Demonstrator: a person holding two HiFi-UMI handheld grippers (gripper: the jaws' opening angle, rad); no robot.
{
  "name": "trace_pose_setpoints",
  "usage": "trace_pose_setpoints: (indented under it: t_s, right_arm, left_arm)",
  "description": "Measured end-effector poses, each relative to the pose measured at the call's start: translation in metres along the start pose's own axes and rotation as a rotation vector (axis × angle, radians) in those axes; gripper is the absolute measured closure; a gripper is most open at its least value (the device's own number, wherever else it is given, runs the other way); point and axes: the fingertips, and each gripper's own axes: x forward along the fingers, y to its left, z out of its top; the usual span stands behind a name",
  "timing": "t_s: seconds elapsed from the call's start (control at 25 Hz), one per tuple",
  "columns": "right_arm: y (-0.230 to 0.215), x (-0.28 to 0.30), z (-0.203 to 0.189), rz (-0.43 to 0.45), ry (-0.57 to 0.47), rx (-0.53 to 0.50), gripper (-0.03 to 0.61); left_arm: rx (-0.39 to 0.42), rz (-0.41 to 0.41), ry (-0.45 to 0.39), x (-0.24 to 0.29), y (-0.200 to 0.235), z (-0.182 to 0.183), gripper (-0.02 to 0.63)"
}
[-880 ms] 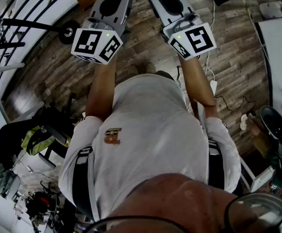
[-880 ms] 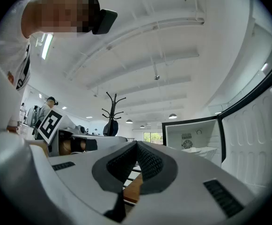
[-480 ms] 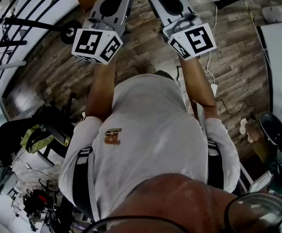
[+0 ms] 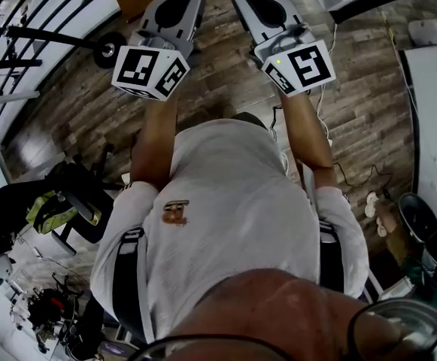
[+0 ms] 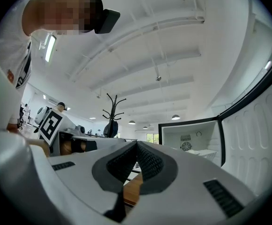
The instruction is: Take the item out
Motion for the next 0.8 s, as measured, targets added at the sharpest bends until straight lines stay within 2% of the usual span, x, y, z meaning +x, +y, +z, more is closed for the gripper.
trace_pose_setpoints:
  t_s: [0.44,0.8]
  right_arm:
    - [-0.02,0.001,0.002,0.032,-0.003,-0.014,0.546]
    - [-0.039,0.011,-0.001,0.012,-0.004,-0.023,0.546]
  left_arm:
    - [0.027,0.033,-0.01,0.018,-0.003,-0.004,0.595]
    - [0.058,0.026,-0.001,0.037,0.006,-0.004,0.595]
